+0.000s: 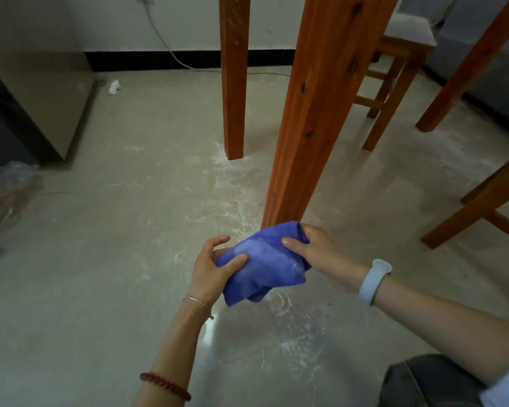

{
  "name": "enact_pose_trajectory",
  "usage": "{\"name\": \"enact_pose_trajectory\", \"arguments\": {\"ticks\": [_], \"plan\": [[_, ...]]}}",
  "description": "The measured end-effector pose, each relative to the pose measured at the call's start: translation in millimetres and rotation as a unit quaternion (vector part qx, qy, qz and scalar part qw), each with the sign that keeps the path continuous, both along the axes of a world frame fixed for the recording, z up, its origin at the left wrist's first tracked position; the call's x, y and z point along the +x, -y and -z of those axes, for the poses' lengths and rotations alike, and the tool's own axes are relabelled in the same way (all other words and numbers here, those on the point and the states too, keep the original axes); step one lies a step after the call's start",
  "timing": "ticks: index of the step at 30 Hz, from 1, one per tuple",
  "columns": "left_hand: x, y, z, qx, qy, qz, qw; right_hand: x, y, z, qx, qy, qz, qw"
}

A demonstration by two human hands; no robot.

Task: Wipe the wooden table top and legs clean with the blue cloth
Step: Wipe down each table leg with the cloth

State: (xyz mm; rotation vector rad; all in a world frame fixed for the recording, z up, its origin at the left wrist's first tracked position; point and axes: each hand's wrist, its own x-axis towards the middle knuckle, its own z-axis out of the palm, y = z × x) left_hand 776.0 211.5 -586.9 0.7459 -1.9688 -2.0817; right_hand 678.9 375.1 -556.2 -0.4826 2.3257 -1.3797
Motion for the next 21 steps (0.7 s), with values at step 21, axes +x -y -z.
{"name": "enact_pose_trajectory", "arguments": {"ticks": [21], "plan": [[7.3,-3.8,-3.6,-0.188,-0.041,0.191,0.962,-2.7,-15.9,3.4,0.11,0.078,0.006,0.991]]}}
